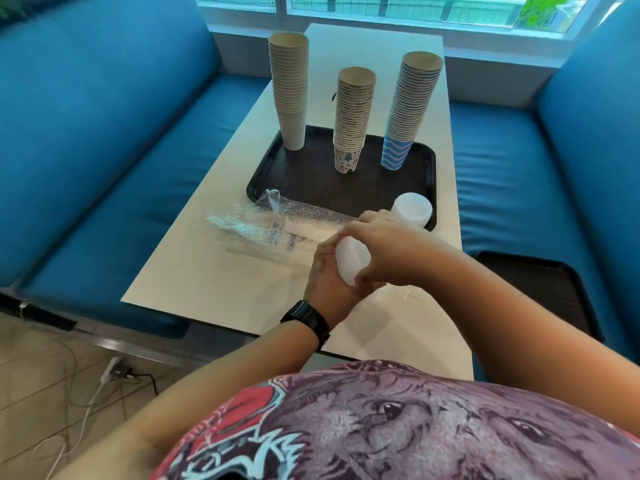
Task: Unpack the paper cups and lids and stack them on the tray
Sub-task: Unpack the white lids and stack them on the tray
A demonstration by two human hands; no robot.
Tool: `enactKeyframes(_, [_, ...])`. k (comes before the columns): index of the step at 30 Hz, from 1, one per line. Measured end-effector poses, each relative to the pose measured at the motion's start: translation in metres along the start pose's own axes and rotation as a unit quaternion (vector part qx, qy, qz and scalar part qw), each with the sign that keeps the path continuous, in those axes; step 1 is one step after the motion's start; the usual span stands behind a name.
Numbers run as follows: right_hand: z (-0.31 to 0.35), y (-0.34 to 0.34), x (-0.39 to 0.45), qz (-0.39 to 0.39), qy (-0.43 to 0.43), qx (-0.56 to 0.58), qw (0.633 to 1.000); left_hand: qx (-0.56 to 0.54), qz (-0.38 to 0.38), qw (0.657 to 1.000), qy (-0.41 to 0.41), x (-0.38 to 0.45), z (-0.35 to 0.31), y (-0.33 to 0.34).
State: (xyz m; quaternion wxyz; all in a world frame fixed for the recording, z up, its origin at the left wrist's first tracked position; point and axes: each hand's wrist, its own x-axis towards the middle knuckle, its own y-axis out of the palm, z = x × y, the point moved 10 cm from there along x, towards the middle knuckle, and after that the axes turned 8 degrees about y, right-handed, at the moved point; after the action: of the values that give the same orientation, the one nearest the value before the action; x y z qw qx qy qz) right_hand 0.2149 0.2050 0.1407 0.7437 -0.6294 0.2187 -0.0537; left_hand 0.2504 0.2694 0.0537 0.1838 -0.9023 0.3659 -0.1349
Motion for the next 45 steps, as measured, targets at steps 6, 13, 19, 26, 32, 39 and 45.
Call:
enactKeyframes(6, [-0.007, 0.002, 0.001, -0.007, 0.012, -0.013, 1.0, -0.004, -0.004, 1.0, -0.001, 0.001, 0.003, 0.002])
enactKeyframes(13, [-0.025, -0.012, -0.001, -0.006, 0.035, 0.078, 0.996, 0.016, 0.004, 1.0, 0.016, 0.003, 0.001, 0.0])
enactKeyframes(19, [-0.075, -0.037, 0.001, -0.061, 0.074, 0.252, 0.963, 0.011, 0.005, 1.0, 0.023, 0.003, 0.003, 0.0])
enactKeyframes(26, [-0.157, -0.032, 0.022, -0.16, 0.196, 0.286, 0.924, 0.02, -0.003, 0.999, 0.032, 0.003, 0.003, -0.001])
enactKeyframes(32, [-0.206, 0.002, 0.045, -0.191, 0.277, 0.301, 0.892, 0.034, -0.007, 0.999, 0.033, 0.002, 0.005, -0.001])
enactKeyframes(39, [-0.204, 0.022, 0.064, -0.221, 0.254, 0.321, 0.885, 0.043, -0.005, 0.998, 0.035, 0.002, 0.004, -0.001])
enactKeyframes(45, [-0.2, 0.047, 0.075, -0.162, 0.226, 0.294, 0.915, 0.047, -0.01, 0.998, 0.036, 0.002, 0.002, -0.002])
